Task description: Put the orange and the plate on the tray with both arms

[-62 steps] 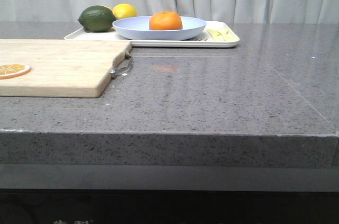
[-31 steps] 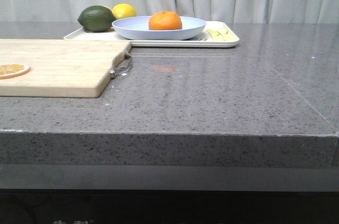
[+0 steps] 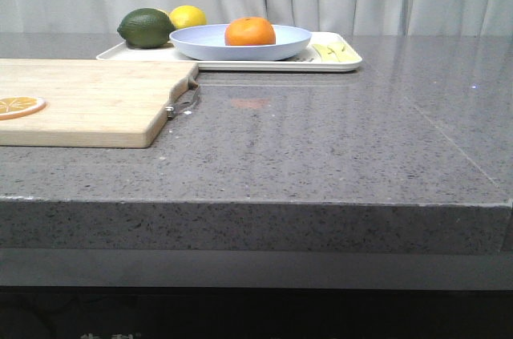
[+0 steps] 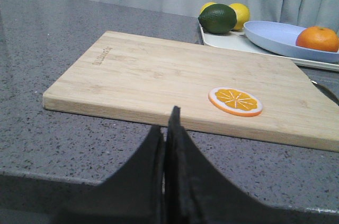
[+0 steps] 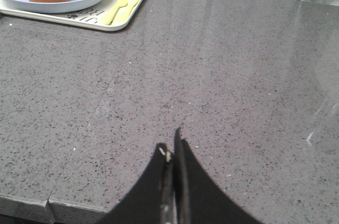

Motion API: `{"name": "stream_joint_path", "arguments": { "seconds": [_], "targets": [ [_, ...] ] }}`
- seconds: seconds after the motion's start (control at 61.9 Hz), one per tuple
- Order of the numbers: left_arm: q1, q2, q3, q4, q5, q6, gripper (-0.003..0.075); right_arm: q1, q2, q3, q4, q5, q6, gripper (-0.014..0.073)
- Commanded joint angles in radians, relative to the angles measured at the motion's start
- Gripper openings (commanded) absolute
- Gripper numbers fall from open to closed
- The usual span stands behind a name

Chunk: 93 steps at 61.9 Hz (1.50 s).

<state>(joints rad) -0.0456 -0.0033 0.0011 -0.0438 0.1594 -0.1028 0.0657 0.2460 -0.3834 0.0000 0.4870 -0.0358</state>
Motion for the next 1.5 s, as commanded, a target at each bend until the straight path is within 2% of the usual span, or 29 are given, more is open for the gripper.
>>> {"name": "stream_joint_path", "arguments": {
  "seconds": [0.0,0.081,0.194,0.323,0.404,0.581,0.807,1.485],
  "targets": [
    [0.003,-0.023,0.005,-0.01,-0.091,-0.007,-0.0018,-0.002,0.008,-0.027,-0.01,-0.081,-0.01,-0.0061],
    [0.003,-0.023,0.005,-0.01,-0.091,-0.007,-0.0018,-0.002,0.008,-0.023,-0.01,-0.091,-0.011,-0.0061],
    [0.003,-0.023,0.005,-0.01,-0.091,-0.007,-0.0018,-0.015,-0.006,0.039,0.0,-0.218,-0.011,-0.0061],
    [0.003,-0.023,0.005,-0.01,-0.091,-0.007,-0.0018,-0.04,-0.094,0.196,0.011,-0.37,-0.011,-0.0061],
    [0.003,-0.021,0.005,-0.01,-0.091,-0.007,-0.0018,-0.058,-0.155,0.283,0.019,-0.409,-0.011,-0.0061],
    [0.003,-0.021,0.005,-0.01,-0.091,-0.007,-0.0018,-0.088,-0.281,0.41,0.08,-0.381,-0.011,-0.0061],
    [0.003,-0.019,0.005,-0.01,-0.091,-0.007,-0.0018,-0.088,-0.278,0.407,0.081,-0.319,-0.01,-0.0061],
    [0.003,-0.019,0.005,-0.01,-0.091,-0.007,-0.0018,-0.088,-0.278,0.407,0.081,-0.318,-0.01,-0.0061]
  ]
}}
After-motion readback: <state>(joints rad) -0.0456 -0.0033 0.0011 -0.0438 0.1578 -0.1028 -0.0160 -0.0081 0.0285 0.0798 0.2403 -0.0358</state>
